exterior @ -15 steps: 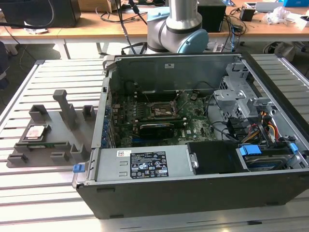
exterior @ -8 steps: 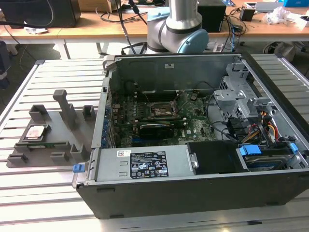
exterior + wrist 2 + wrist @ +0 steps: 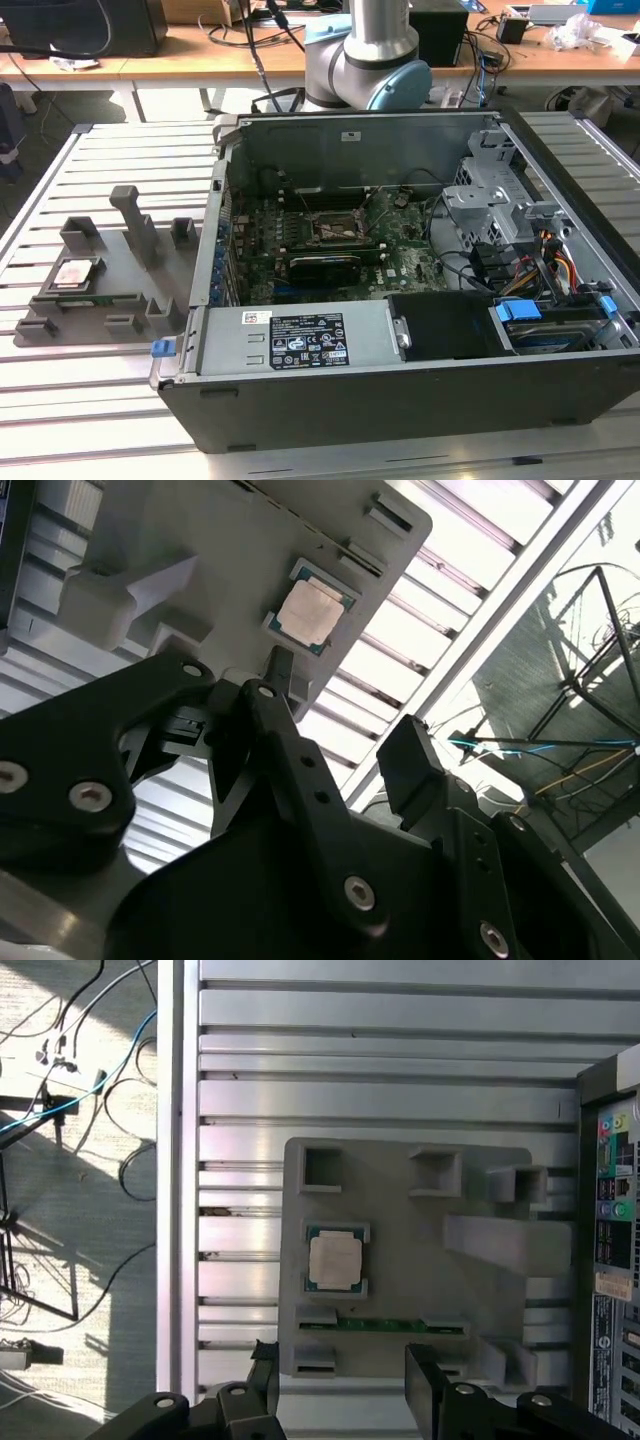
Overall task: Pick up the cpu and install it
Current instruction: 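Pick up the cpu and move it towards the insertion slot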
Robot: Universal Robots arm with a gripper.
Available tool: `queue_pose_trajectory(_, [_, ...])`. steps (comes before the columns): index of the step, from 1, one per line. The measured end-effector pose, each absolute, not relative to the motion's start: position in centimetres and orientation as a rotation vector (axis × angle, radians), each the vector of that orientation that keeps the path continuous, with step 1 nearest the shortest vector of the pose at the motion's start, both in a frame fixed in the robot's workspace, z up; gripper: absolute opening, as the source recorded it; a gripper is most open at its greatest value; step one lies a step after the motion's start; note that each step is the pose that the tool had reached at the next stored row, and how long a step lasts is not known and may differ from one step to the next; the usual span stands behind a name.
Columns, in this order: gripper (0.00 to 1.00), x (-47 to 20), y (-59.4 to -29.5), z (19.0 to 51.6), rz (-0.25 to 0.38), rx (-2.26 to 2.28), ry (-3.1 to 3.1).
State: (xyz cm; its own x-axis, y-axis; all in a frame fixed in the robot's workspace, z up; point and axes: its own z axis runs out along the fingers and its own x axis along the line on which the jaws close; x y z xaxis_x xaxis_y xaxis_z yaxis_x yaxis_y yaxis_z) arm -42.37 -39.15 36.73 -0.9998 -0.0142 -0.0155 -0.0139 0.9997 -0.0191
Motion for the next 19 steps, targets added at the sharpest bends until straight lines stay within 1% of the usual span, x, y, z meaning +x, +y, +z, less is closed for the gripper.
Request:
queue_pose_trajectory(11, [0.62, -42.4, -39.1, 34.6, -0.03, -0.022, 3.126])
queue_pose_trajectory(19, [0.62, -42.4, -39.1, 33.7, -0.03, -0.022, 3.126])
